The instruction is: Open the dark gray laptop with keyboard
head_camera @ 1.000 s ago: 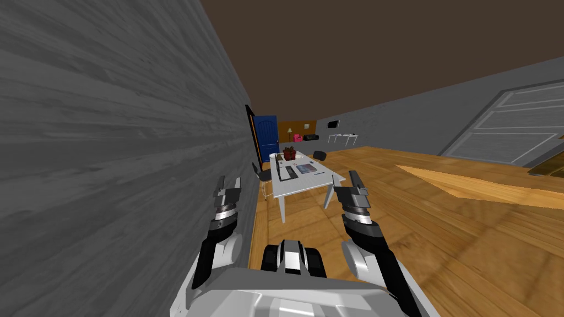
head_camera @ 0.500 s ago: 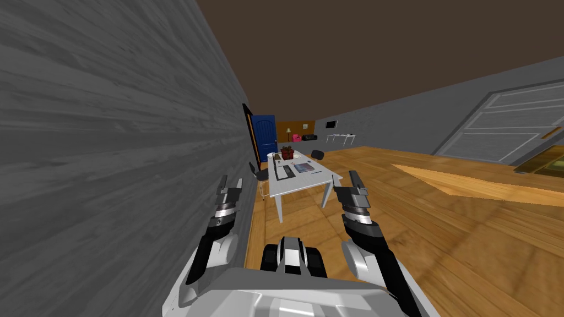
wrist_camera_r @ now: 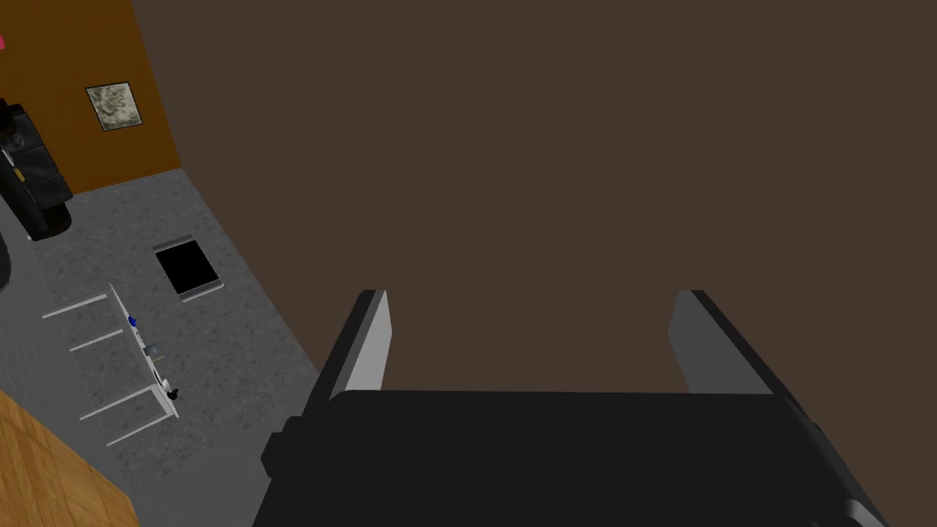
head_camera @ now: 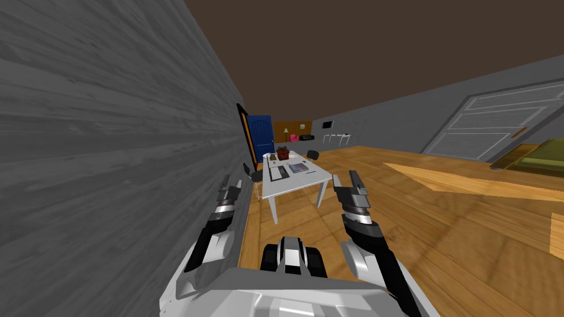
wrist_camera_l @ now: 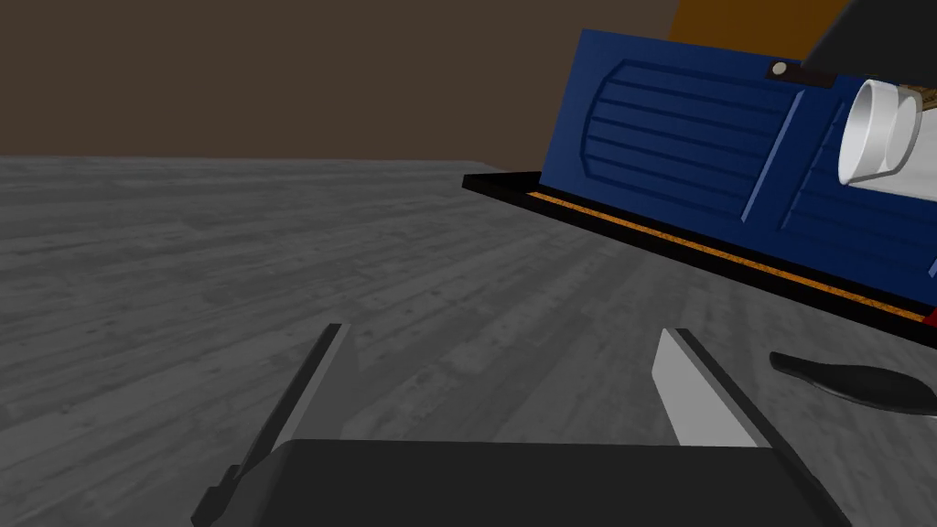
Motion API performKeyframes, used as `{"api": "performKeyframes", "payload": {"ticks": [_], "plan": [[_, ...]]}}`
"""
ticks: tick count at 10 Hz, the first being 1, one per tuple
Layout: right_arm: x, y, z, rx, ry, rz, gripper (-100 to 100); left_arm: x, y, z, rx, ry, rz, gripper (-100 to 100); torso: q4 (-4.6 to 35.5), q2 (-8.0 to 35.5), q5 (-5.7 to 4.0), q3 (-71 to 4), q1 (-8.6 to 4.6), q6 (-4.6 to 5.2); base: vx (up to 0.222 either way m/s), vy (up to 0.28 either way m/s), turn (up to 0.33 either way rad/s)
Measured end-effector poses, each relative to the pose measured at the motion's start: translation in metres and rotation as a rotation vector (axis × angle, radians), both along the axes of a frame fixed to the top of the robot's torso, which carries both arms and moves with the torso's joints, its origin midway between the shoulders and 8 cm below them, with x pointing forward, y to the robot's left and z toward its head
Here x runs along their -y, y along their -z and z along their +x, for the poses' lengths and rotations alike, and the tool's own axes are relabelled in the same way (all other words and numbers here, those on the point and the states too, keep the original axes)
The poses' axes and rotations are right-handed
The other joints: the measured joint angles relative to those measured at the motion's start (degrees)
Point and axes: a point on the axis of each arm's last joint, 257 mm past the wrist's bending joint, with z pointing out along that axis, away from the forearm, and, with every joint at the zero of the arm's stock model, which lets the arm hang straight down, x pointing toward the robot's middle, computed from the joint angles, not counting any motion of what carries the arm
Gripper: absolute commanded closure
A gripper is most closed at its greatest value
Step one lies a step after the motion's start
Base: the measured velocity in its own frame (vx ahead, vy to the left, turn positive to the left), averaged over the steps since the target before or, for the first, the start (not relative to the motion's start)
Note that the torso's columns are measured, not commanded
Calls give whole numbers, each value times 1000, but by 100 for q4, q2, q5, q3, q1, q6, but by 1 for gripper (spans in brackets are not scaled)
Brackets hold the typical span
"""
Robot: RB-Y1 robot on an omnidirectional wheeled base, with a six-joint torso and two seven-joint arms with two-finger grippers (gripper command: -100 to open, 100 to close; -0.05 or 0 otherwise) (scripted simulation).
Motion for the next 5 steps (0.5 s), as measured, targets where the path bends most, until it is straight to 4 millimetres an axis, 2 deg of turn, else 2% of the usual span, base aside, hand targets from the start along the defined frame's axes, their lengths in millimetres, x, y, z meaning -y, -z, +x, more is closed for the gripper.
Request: {"api": "performKeyframes", "payload": {"ticks": [5], "plan": [[0, 0, 0, 0, 0, 0, 0, -26, 29, 17, -109, -32, -48, -100, 0, 0, 1, 0, 4, -1, 22, -82, -38]]}}
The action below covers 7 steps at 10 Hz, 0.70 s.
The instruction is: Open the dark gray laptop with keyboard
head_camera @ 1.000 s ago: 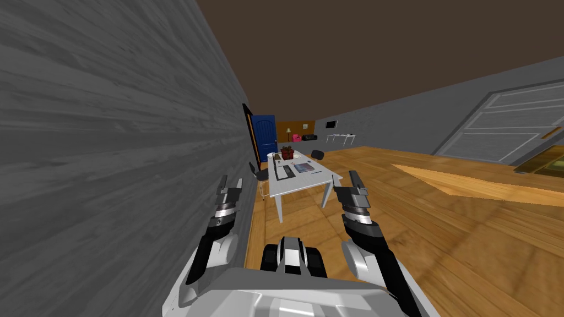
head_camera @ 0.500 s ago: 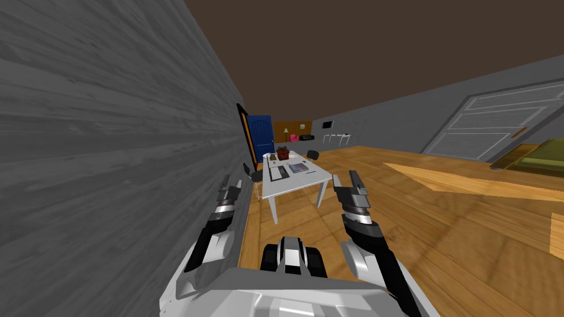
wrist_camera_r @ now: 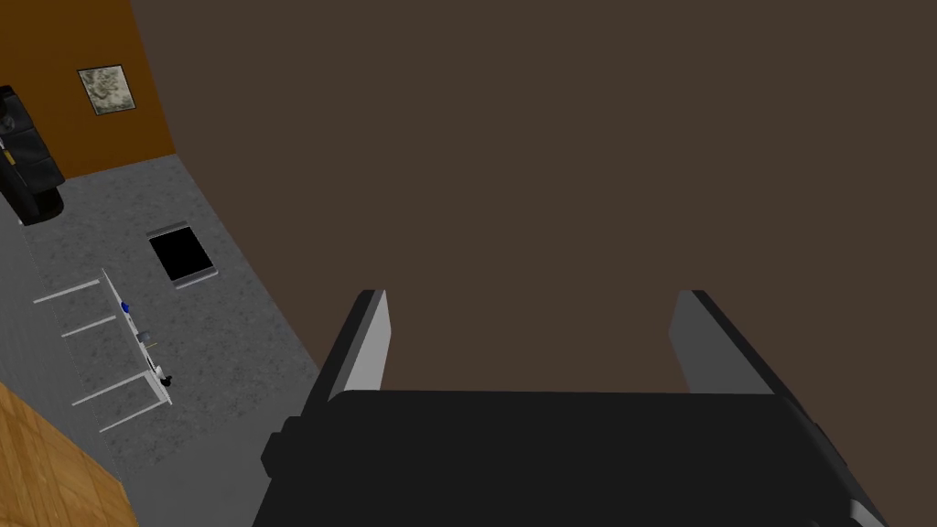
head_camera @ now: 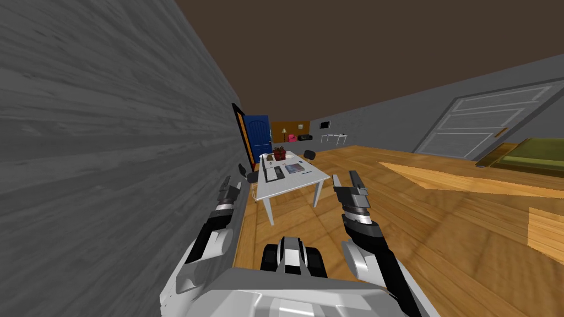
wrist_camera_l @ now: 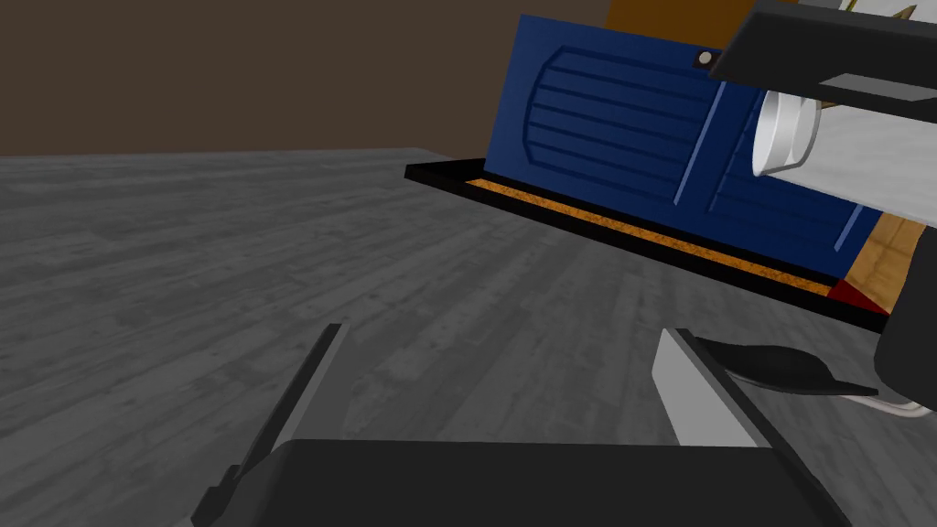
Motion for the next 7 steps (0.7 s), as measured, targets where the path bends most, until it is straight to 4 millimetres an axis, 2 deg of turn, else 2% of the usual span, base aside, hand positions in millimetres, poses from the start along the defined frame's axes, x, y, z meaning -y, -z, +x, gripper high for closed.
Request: {"api": "performKeyframes", "payload": {"ticks": [7], "plan": [[0, 0, 0, 0, 0, 0, 0, -42, 34, 17, -147, -55, -79, -100, 1, 2, 2, 2, 3, 0, 40, -93, -61]]}}
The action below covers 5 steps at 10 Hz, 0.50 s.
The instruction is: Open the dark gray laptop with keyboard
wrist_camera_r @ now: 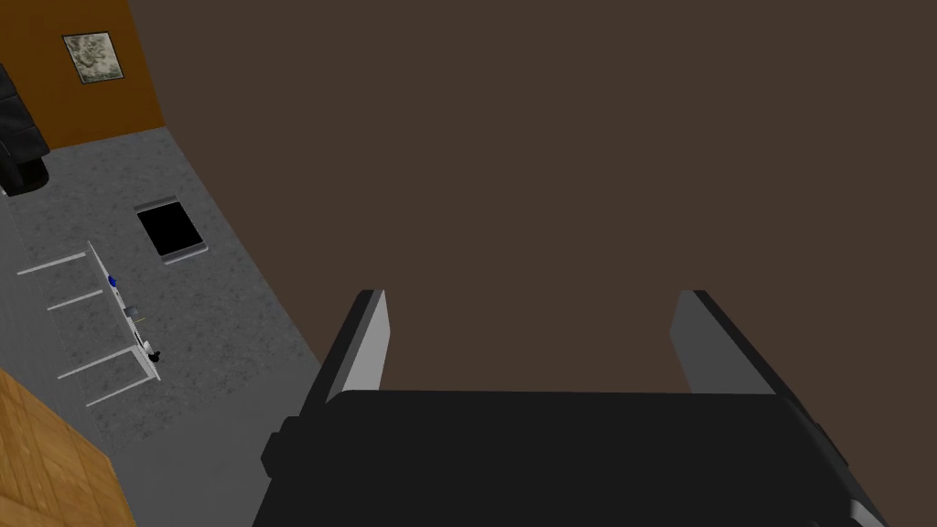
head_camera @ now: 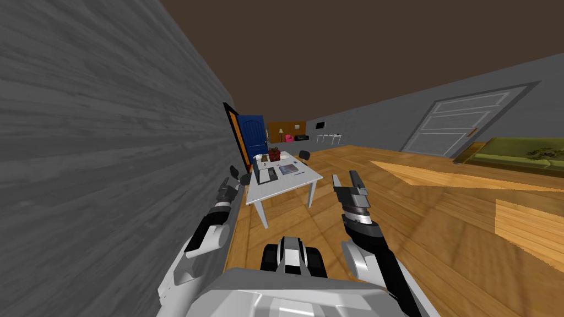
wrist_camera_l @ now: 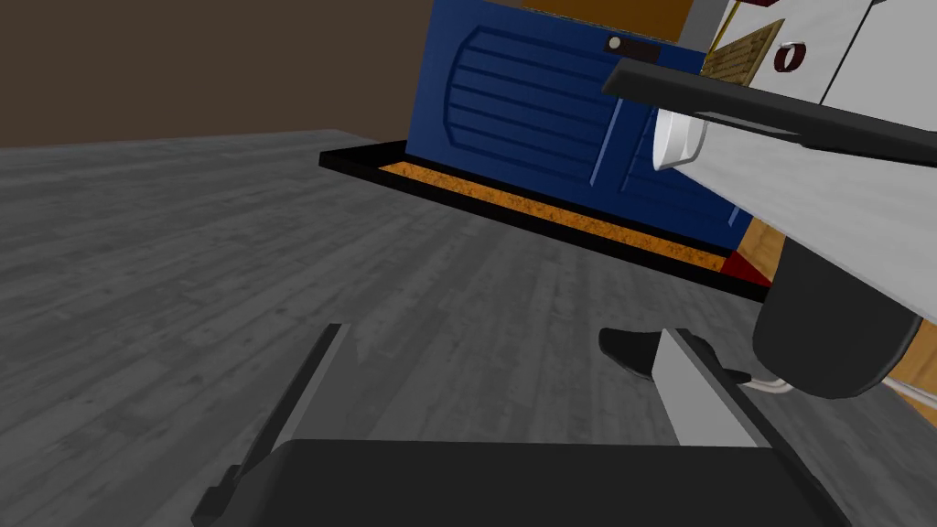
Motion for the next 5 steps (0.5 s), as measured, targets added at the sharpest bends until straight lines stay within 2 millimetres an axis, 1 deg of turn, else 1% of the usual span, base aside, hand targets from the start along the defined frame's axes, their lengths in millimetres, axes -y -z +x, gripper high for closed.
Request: {"api": "performKeyframes", "payload": {"ticks": [5], "plan": [[0, 0, 0, 0, 0, 0, 0, -29, 11, 3, -58, -42, -47, -100, 0, 0, -1, 0, -2, 0, 66, -52, -61]]}}
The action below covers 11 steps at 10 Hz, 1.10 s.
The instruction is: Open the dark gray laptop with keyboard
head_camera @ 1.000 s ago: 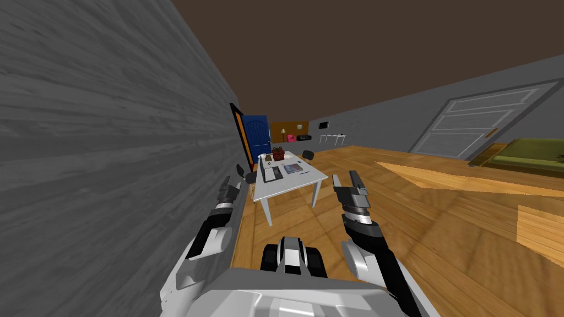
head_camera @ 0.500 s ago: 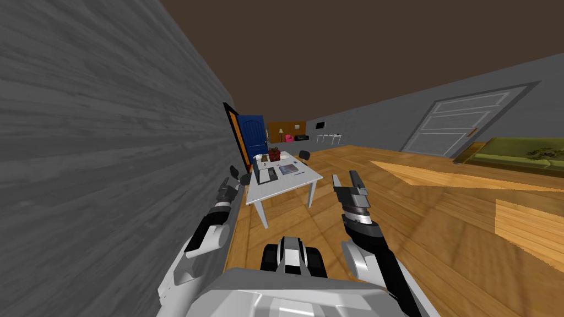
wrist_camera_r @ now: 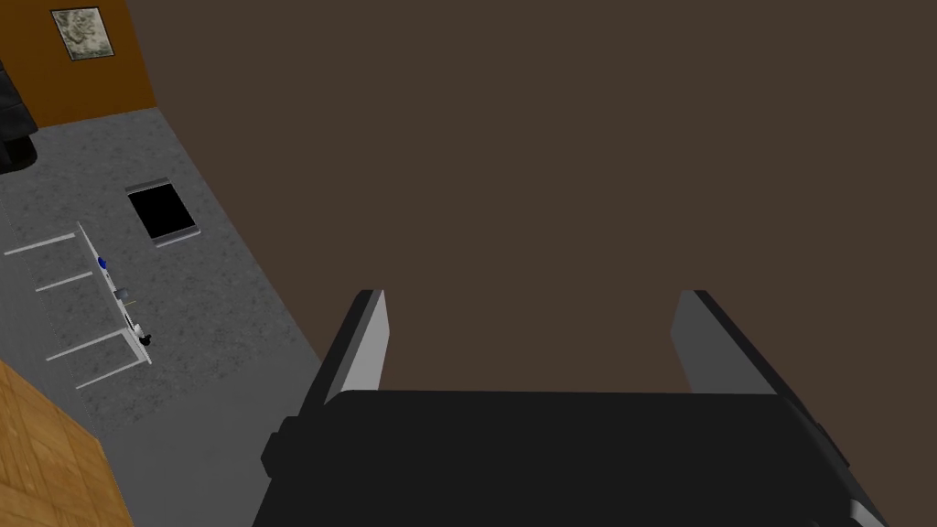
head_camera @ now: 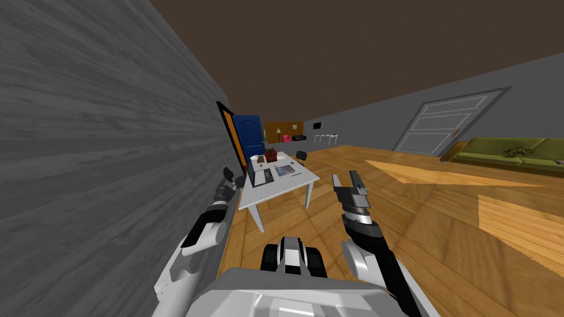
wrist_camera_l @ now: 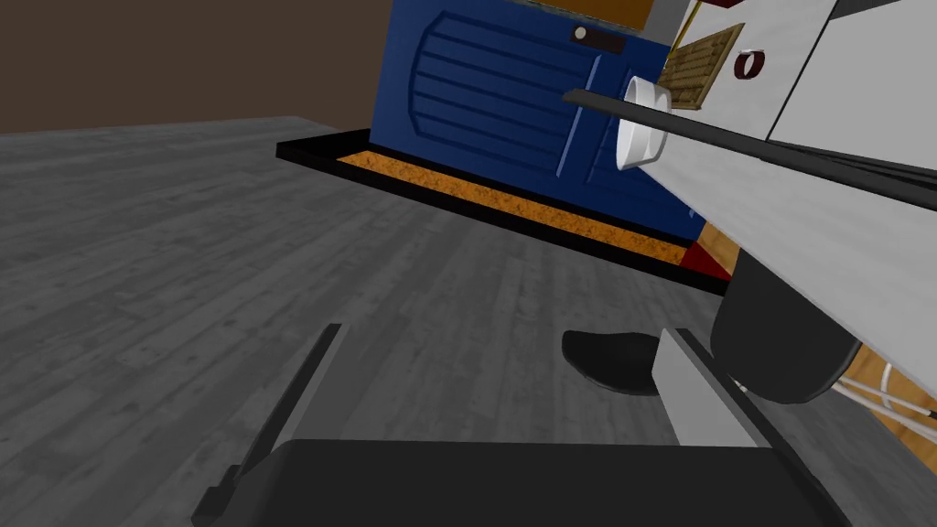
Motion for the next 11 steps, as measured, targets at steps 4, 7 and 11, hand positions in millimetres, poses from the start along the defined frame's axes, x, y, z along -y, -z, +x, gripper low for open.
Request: {"api": "performKeyframes", "payload": {"ticks": [4, 7, 11], "plan": [[0, 0, 0, 0, 0, 0, 0, -28, 3, -3, -23, -48, -46, -100, -4, -13, -2, -8, -7, 1, 103, -45, -108], [0, 0, 0, 0, 0, 0, 0, -50, 1, -5, -29, -90, -96, -100, 2, 5, 1, 4, 1, 0, 109, -19, -86], [0, 0, 0, 0, 0, 0, 0, -75, 12, -15, -27, -152, -201, -100, 0, 2, 0, 1, -3, -1, 117, 7, -94]]}}
